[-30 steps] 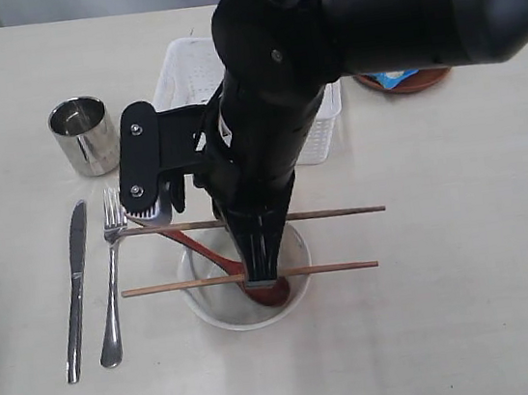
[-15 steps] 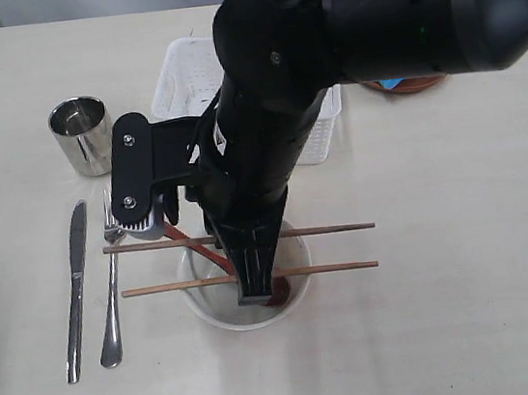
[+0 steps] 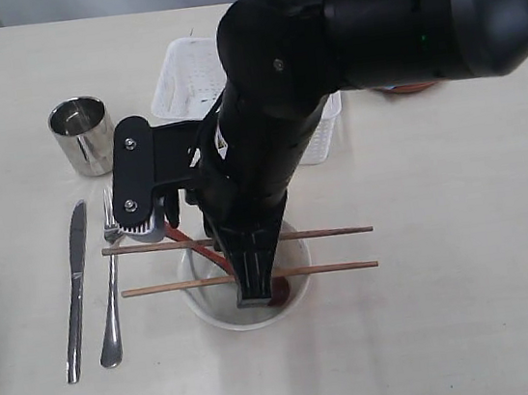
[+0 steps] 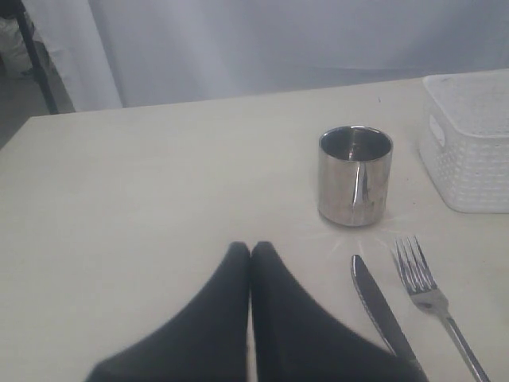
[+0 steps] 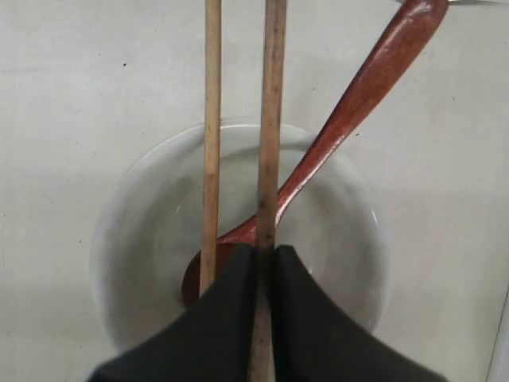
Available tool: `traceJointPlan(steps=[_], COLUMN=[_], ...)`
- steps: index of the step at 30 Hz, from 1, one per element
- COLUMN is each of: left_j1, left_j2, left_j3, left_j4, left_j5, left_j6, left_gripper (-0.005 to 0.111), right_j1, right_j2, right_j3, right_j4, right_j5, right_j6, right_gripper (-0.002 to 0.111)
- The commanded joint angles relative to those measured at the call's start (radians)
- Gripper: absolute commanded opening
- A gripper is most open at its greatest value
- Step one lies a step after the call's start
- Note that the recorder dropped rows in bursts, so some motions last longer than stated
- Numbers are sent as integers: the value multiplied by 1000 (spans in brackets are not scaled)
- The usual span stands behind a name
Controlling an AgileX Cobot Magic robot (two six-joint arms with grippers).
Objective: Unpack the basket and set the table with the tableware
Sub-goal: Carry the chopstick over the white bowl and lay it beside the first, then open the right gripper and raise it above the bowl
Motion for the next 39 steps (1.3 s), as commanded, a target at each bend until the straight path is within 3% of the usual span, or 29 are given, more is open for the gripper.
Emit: traceJointPlan(steps=[1, 8, 39], left_j1=[-5, -5, -5], left_j2=[-2, -2, -2], left_j3=[2, 2, 2], left_j4=[3, 3, -5], left_j5=[-1, -1, -1], left_j6=[-2, -2, -2], left_gripper=[0, 0, 0], right_j1=[0, 2, 2], right_j2=[11, 13, 135], right_j3=[4, -90, -90], right_j4=[-23, -40, -14], right_j5=[-11, 113, 96], right_j6=[4, 51, 54], right_gripper=[-1, -1, 0])
